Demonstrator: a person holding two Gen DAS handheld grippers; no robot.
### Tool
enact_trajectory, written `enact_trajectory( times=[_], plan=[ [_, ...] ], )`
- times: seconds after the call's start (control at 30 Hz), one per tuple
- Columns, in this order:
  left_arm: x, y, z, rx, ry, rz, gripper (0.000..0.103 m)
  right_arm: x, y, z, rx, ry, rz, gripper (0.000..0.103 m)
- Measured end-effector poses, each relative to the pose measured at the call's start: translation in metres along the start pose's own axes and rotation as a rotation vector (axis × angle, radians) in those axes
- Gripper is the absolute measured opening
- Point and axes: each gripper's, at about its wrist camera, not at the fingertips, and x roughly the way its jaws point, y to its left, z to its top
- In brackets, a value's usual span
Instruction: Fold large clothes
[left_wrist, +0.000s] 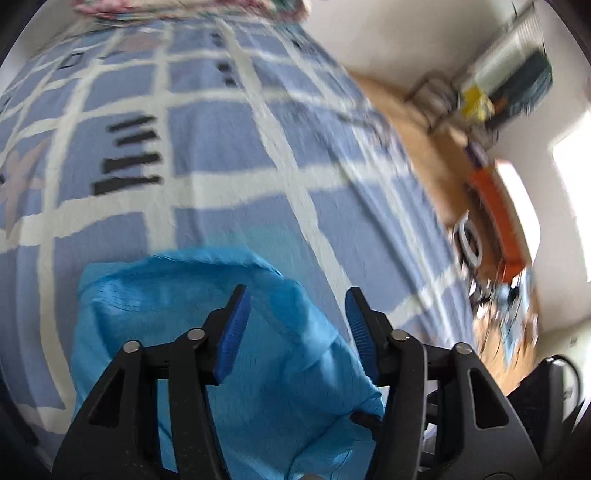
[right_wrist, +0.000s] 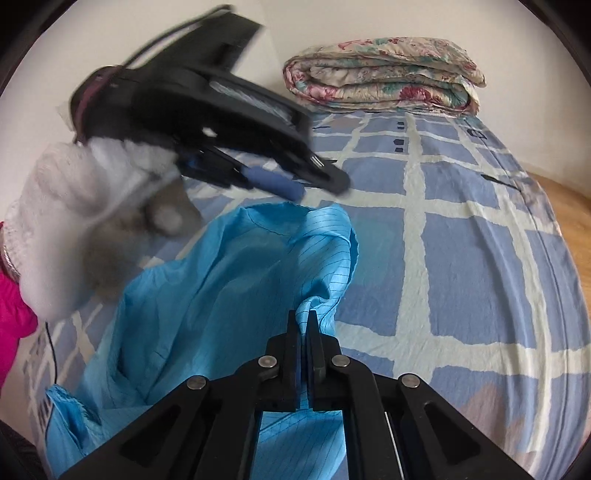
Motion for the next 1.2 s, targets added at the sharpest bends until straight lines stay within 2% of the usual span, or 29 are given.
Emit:
enact_trajectory(
  times=[0.1, 0.17, 0.2, 0.23, 0.27, 0.5, 0.63, 0.7, 0.77, 0.8, 0.83, 0.87, 0.9, 0.97, 1.03, 1.07, 1.2],
  plan=[
    [0.021, -0.015, -0.003, 0.085, 0.067, 0.086, 0.056, -0.001, 0.005, -0.005, -0.005, -0.011, 0.019, 0.000],
    [0.027, -0.017, -0.008, 0.104, 0.088, 0.088, 0.053, -0.001, 0.008, -0.008, 0.000, -0.017, 0.035, 0.000],
    [0.027, -0.018, -0.010, 0.114, 0.081, 0.079, 0.026, -0.001, 0.011, -0.009, -0.001, -0.019, 0.037, 0.000],
    [0.025, -0.016, -0.011, 0.100, 0.068, 0.079, 0.011, 0.001, 0.012, -0.009, -0.004, -0.019, 0.035, 0.000],
    [0.022, -0.009, -0.010, 0.054, 0.048, 0.066, 0.008, 0.002, 0.013, -0.010, -0.007, -0.015, 0.034, 0.000],
    [-0.017, 0.031, -0.010, -0.078, -0.107, -0.015, 0.004, 0.006, 0.008, -0.012, 0.003, 0.002, -0.015, 0.000],
    [-0.040, 0.055, -0.003, -0.150, -0.211, -0.001, 0.004, 0.007, -0.001, -0.010, 0.027, 0.011, -0.051, 0.000],
    [-0.056, 0.065, -0.002, -0.149, -0.262, 0.045, 0.004, 0.010, -0.011, -0.007, 0.053, 0.028, -0.081, 0.000],
    [-0.068, 0.076, -0.007, -0.134, -0.275, 0.054, 0.004, 0.016, -0.022, -0.004, 0.075, 0.069, -0.102, 0.000],
    [-0.074, 0.084, -0.011, -0.137, -0.277, 0.064, 0.004, 0.018, -0.029, -0.002, 0.084, 0.084, -0.133, 0.007],
    [-0.079, 0.091, -0.016, -0.140, -0.277, 0.073, 0.004, 0.018, -0.035, 0.000, 0.079, 0.089, -0.163, 0.010],
    [-0.084, 0.102, -0.021, -0.150, -0.275, 0.080, 0.012, 0.018, -0.039, 0.002, 0.068, 0.090, -0.190, 0.028],
    [-0.089, 0.115, -0.028, -0.163, -0.276, 0.074, 0.033, 0.015, -0.042, 0.004, 0.067, 0.083, -0.197, 0.039],
    [-0.098, 0.138, -0.039, -0.183, -0.293, 0.065, 0.061, 0.009, -0.048, 0.010, 0.076, 0.054, -0.125, 0.039],
    [-0.099, 0.161, -0.048, -0.226, -0.297, 0.031, 0.062, 0.007, -0.050, 0.018, 0.093, 0.030, -0.042, 0.048],
    [-0.096, 0.171, -0.051, -0.251, -0.284, 0.008, 0.062, 0.009, -0.050, 0.024, 0.097, 0.021, -0.013, 0.057],
    [-0.067, 0.185, -0.052, -0.286, -0.199, -0.067, 0.062, 0.044, -0.049, 0.046, 0.131, 0.095, 0.084, 0.058]
  ],
)
